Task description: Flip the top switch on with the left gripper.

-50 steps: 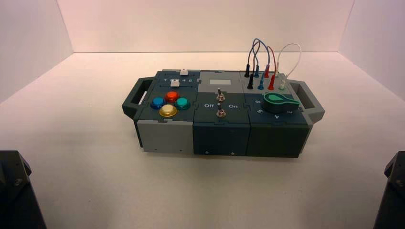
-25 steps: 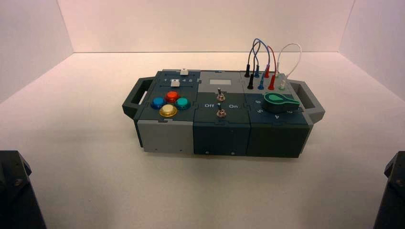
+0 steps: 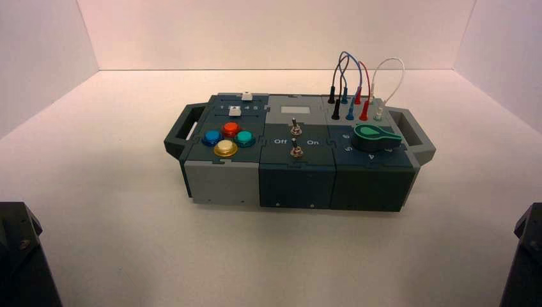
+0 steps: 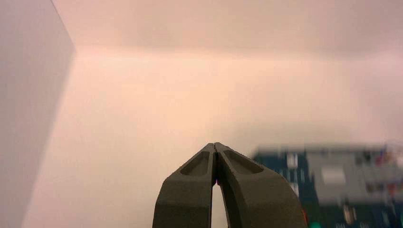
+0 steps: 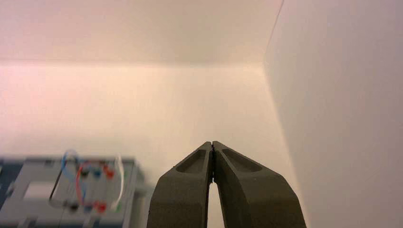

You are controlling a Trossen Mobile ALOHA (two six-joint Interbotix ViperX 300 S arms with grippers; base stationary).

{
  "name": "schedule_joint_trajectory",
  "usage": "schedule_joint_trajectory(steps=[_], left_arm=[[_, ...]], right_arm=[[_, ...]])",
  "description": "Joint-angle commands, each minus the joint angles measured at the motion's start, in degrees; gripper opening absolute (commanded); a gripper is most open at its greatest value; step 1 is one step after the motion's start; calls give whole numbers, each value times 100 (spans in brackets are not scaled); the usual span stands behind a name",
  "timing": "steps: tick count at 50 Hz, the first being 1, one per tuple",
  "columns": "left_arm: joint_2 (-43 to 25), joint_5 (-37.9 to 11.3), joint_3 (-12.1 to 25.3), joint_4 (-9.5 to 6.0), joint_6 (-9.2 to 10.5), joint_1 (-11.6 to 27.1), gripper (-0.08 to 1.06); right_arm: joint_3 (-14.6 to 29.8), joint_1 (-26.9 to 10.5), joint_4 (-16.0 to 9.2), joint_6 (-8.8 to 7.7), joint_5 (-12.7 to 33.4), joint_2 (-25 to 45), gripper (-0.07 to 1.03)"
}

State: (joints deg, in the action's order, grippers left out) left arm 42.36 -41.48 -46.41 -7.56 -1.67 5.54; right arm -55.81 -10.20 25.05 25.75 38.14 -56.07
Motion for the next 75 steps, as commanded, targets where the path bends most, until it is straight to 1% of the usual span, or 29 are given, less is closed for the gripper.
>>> schedule_joint_trajectory(steps=[1, 3, 7, 10, 12, 17, 21, 26, 32, 35, 39, 46, 51, 57, 60, 75], left_arm=[[-316, -492, 176, -53, 9, 290, -3], [-413, -562, 158, -62, 18, 422, -3], [-589, -624, 132, -79, 105, 747, -3], [-712, -633, 123, -88, 264, 1037, -3], [-747, -642, 114, -97, 343, 1178, -3], [-853, -650, 123, -97, 554, 1538, -3], [-896, -659, 132, -97, 677, 1784, -3], [-914, -668, 132, -97, 747, 2021, -3], [-853, -712, 114, -97, 747, 2268, -3], [-826, -729, 114, -97, 756, 2320, -3], [-817, -747, 114, -97, 809, 2391, -3], [-861, -940, 141, -105, 1090, 2399, -3], [-958, -976, 141, -105, 1283, 2391, -3], [-1116, -967, 158, -105, 1318, 2391, -3], [-1248, -958, 211, -105, 1318, 2391, -3], [-1626, -976, 510, -114, 1327, 2426, -3]], right_arm=[[352, -264, -229, -35, 536, 255, -2], [387, -334, -290, -44, 703, 343, -2], [466, -492, -448, -35, 1055, 554, -2], [483, -580, -598, -44, 1248, 729, -2], [492, -642, -747, -53, 1345, 870, -2], [483, -729, -1020, -97, 1406, 1143, -2], [475, -729, -1248, -123, 1441, 1441, -2], [475, -729, -1371, -132, 1441, 1731, -3], [501, -729, -1459, -132, 1415, 2109, -2], [501, -729, -1477, -132, 1336, 2268, -2], [483, -729, -1573, -132, 1143, 2461, -2], [501, -729, -1802, -132, 853, 2848, -3], [554, -729, -1925, -132, 721, 3208, -3], [598, -729, -2065, -132, 580, 3630, -2], [606, -729, -2136, -132, 439, 3894, -2], [659, -729, -2276, -132, 88, 4588, -2]])
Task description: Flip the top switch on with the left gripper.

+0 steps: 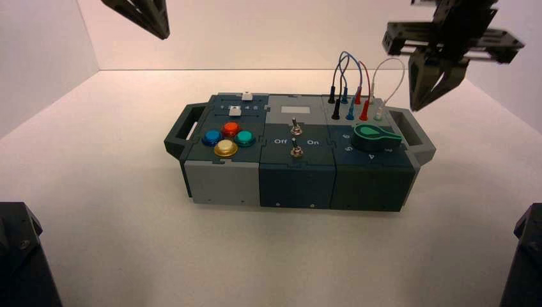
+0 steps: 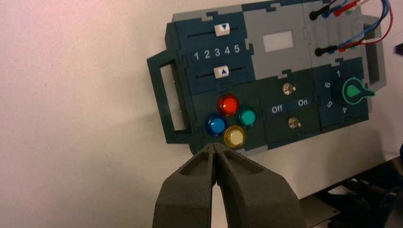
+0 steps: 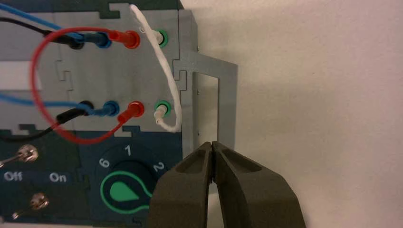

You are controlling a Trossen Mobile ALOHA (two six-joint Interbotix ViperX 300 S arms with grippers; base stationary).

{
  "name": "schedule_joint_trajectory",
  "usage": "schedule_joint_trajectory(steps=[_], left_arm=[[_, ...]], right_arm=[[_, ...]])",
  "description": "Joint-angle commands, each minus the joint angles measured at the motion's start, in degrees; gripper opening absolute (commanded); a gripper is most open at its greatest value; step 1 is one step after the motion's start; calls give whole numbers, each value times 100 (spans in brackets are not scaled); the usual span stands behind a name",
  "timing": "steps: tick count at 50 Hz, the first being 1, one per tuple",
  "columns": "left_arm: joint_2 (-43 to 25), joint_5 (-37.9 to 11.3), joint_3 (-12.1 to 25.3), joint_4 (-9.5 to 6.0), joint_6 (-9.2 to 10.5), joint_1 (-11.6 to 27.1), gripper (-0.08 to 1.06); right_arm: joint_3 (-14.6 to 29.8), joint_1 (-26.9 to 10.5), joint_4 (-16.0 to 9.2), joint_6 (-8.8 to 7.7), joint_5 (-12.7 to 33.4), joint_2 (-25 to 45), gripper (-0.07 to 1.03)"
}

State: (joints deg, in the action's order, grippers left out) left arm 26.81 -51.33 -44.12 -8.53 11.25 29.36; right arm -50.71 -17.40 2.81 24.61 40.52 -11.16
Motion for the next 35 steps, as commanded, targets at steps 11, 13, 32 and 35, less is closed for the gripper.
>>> schedule_joint_trajectory(steps=[11, 13, 32, 35], left_arm=[[-387, -44, 422, -35, 70, 211, -3], [-475, -53, 422, -35, 79, 229, -3], [-879, 9, 492, -44, 79, 237, -3], [-976, 44, 527, -35, 79, 229, -3]], right_arm=[[149, 0, -167, -18, -360, 413, -2], [149, -9, -158, -18, -396, 501, -2], [176, -9, -105, -18, -721, 940, -2], [176, 0, -79, -18, -756, 1063, -2]])
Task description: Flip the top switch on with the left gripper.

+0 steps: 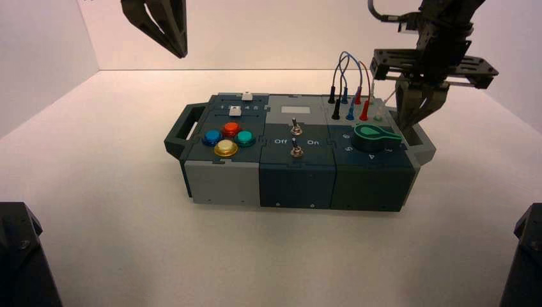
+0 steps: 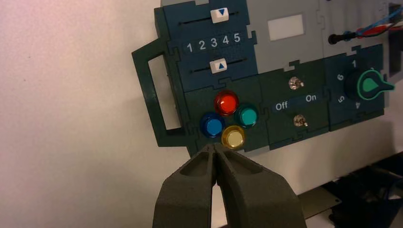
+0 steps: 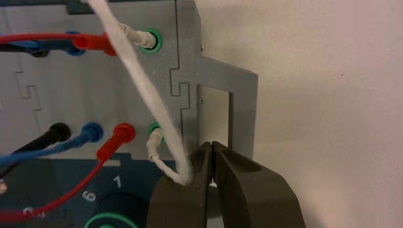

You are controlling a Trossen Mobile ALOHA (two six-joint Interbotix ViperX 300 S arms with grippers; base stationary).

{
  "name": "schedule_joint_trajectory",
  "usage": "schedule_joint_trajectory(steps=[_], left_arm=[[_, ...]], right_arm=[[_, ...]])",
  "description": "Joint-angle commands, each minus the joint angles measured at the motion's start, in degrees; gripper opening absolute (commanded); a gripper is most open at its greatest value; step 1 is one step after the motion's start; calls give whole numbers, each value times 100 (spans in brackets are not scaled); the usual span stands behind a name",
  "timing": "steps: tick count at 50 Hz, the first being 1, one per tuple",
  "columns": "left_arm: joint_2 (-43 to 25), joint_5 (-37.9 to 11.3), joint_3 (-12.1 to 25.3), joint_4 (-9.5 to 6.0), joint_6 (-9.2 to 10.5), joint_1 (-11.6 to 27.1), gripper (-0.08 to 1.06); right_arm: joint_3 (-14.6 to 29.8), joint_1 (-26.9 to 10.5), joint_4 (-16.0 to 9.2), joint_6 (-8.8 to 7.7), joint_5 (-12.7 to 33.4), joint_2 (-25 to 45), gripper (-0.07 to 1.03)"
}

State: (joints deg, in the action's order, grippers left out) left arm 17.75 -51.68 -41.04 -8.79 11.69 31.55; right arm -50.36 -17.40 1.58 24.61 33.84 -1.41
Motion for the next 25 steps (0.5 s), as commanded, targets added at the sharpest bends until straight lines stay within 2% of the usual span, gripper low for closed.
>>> schedule_joint_trajectory(steps=[1, 16, 25], left_arm=[[-105, 97, 229, -9, 35, 18, -3], [-536, 105, 422, -18, 70, 53, -3], [-817, 114, 571, -9, 246, 281, -3]], right_arm=[[132, 0, 53, -18, -97, 132, -2], [62, 18, 176, -18, -413, 677, -2], [79, 18, 229, -18, -404, 712, -2]])
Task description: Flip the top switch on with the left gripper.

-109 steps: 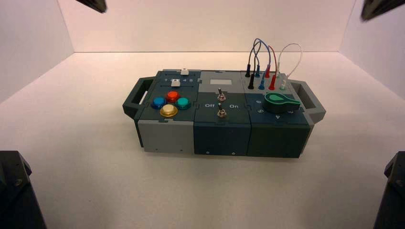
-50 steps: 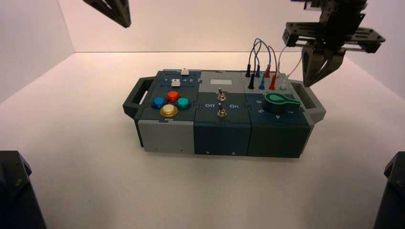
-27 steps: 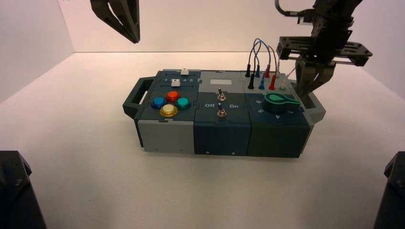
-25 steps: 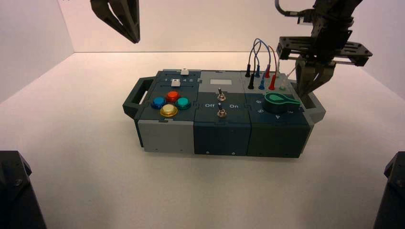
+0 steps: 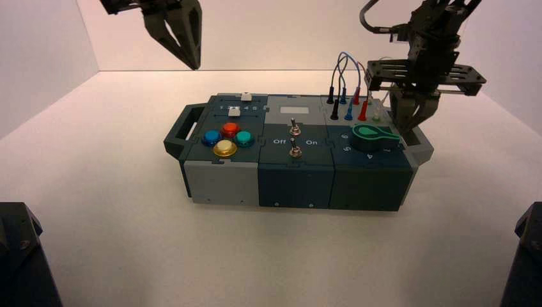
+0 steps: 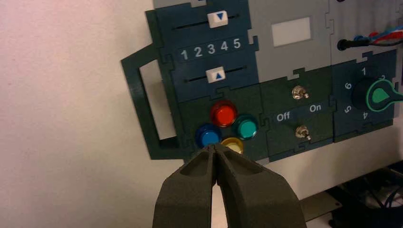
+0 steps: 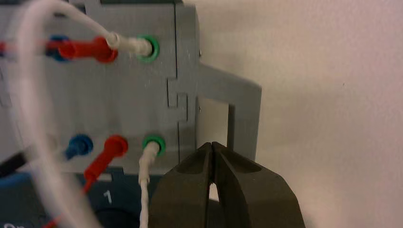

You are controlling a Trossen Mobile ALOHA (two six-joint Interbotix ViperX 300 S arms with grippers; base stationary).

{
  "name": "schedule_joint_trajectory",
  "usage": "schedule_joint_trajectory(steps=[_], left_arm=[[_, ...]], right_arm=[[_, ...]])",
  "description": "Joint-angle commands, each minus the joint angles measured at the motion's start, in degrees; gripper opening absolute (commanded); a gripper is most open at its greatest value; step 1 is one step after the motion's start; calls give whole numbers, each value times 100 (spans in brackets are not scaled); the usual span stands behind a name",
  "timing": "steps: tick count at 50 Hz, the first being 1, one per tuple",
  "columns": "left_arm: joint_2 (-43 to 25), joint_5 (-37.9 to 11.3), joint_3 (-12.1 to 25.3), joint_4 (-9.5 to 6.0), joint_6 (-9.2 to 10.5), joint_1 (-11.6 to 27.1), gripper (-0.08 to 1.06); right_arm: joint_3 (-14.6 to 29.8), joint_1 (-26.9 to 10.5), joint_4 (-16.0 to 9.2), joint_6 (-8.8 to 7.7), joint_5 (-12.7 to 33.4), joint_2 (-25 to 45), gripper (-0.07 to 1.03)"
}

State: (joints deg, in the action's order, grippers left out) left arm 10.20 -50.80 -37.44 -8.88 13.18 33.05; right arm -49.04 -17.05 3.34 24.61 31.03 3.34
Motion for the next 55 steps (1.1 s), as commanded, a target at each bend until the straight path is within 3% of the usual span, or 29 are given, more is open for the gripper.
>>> schedule_joint_trajectory(steps=[1, 27, 41, 55], left_arm=[[-88, 26, 220, -9, 105, 141, -3], [-1380, 62, 1002, -9, 668, 1028, -3], [-1854, 70, 1327, 0, 765, 1301, -3], [-1960, 70, 1345, 0, 896, 1406, -3]], right_arm=[[-53, -18, 53, -18, -123, 229, -2], [-70, -35, 97, -18, -229, 193, -2], [-79, -35, 114, -26, -255, 193, -2], [-79, -26, 123, -26, -272, 193, -2]])
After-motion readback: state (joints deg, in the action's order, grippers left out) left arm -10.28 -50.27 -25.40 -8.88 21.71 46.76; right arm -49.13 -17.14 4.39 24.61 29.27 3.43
